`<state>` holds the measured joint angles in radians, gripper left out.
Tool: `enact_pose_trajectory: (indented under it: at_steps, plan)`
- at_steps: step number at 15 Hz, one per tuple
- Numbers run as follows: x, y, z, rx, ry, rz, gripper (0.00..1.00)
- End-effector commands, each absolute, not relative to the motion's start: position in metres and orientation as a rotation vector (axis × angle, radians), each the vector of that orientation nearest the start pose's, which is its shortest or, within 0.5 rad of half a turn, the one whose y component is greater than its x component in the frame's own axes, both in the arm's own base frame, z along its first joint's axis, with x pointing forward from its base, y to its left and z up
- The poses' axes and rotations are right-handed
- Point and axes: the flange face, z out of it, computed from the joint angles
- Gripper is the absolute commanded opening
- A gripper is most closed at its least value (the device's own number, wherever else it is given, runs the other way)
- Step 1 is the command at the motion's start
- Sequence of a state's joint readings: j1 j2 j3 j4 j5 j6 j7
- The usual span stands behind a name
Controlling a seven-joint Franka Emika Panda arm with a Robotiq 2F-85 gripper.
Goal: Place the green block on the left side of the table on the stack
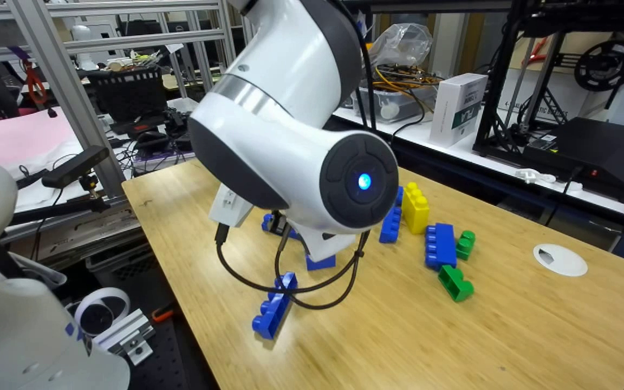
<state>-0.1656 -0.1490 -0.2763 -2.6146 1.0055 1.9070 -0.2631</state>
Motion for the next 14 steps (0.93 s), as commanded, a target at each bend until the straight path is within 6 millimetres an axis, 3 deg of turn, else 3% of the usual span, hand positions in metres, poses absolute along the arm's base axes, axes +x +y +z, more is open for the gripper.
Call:
enact_pose_trajectory:
  at_steps: [1,14]
  plan:
    - [0.365,-0.117,0.282,-1.879,0.865,0.22,0.44]
    - [0.35,-0.149,0.218,-1.585,0.955,0.232,0.44]
